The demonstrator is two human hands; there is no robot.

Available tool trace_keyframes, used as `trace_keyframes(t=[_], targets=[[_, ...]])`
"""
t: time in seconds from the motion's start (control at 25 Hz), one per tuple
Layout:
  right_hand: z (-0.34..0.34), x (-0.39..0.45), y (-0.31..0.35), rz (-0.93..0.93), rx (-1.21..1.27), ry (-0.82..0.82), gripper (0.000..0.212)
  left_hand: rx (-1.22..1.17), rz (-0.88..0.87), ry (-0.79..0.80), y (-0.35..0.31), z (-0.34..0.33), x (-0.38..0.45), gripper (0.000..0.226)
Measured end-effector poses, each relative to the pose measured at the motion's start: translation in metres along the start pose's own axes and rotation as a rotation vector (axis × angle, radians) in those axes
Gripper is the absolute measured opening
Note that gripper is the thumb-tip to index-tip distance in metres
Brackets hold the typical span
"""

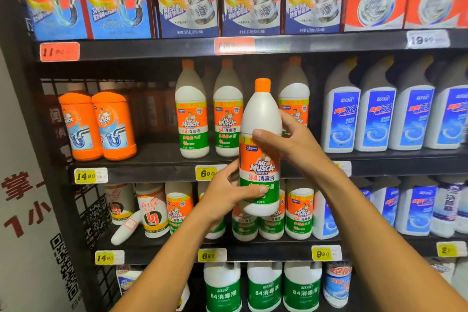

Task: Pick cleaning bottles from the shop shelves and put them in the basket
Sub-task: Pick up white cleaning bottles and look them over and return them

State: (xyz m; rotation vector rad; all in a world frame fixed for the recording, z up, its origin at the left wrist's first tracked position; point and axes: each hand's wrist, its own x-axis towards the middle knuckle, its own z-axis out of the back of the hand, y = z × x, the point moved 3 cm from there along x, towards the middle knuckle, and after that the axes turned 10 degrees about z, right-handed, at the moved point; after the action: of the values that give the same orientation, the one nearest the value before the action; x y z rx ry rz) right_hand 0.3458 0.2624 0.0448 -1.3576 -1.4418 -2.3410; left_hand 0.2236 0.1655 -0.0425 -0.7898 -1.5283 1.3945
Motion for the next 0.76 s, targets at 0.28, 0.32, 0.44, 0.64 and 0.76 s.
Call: trace_keyframes(t=[0.28, 0.32, 0.44, 0.64, 0.76], targets=[[0.017, 0.041, -0.02, -0.108, -0.087, -0.129, 0.035, 0.036, 0.05, -0.014, -0.023, -0.003, 0.033, 0.072], [0.019, 0.048, -0.02, -0.109, -0.079, -0.143, 0.035, 0.034, 0.052, -0.006, -0.028, -0.003, 0.039, 0.063], [0.026, 0.069, -0.015, -0.104, -0.096, -0.176, 0.038, 0.078, 0.064, 0.013, -0.047, -0.002, 0.056, 0.052], [0.03, 0.096, -0.015, -0.069, -0.174, -0.2, 0.039, 0.369, -0.029, -0.154, -0.077, -0.002, 0.077, 0.059], [0.031, 0.1, -0.019, -0.093, -0.122, -0.181, 0.046, 0.435, -0.064, -0.253, -0.078, -0.005, 0.086, 0.067]])
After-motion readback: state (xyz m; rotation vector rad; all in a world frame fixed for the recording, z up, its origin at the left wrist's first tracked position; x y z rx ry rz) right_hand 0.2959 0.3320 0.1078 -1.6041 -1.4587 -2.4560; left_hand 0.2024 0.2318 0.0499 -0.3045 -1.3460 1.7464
